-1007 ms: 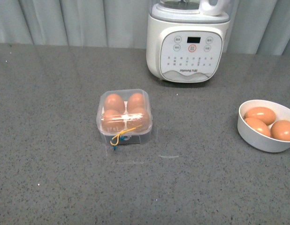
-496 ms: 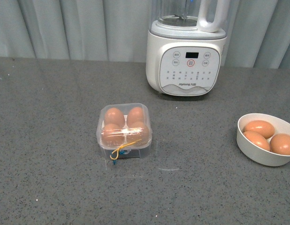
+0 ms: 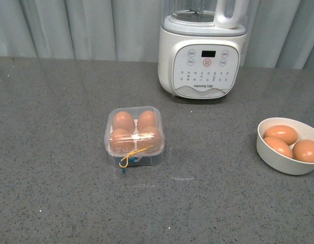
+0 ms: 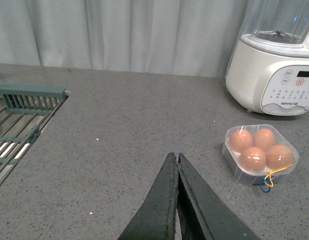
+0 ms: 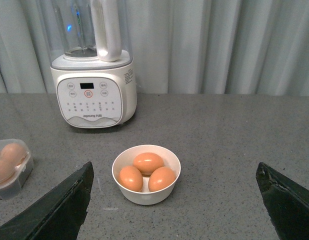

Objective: Put egg into box

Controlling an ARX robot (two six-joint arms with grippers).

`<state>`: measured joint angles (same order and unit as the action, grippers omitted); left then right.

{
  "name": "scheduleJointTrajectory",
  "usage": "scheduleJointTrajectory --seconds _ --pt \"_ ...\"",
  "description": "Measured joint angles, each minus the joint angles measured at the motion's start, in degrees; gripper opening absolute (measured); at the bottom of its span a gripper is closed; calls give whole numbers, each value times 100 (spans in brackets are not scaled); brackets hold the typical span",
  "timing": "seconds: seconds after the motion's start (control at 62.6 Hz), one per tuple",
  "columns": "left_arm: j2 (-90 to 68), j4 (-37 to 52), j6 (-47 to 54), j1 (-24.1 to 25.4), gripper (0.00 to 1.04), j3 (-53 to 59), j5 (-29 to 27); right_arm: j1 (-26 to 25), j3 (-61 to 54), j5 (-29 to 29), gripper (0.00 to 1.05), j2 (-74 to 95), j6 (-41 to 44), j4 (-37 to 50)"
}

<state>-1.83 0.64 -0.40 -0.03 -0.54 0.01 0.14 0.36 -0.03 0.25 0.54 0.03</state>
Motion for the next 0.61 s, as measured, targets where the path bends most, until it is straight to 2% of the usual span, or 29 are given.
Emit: scheduleJointTrajectory --seconds 0.208,0.24,0.288,0.416,0.48,0.607 --pt "153 -52 -2 0 4 0 0 0 0 -2 95 0 0 0" --pt "155 -52 -2 0 10 0 2 0 0 -2 95 0 0 0" --pt "155 -52 0 0 24 0 2 0 0 -2 95 0 0 0" --pt "157 -52 -2 0 46 0 2 0 0 -2 95 0 0 0" --pt "160 -52 -2 0 62 0 2 0 0 -2 95 0 0 0" --pt "160 -52 0 0 83 2 0 0 0 -2 95 0 0 0"
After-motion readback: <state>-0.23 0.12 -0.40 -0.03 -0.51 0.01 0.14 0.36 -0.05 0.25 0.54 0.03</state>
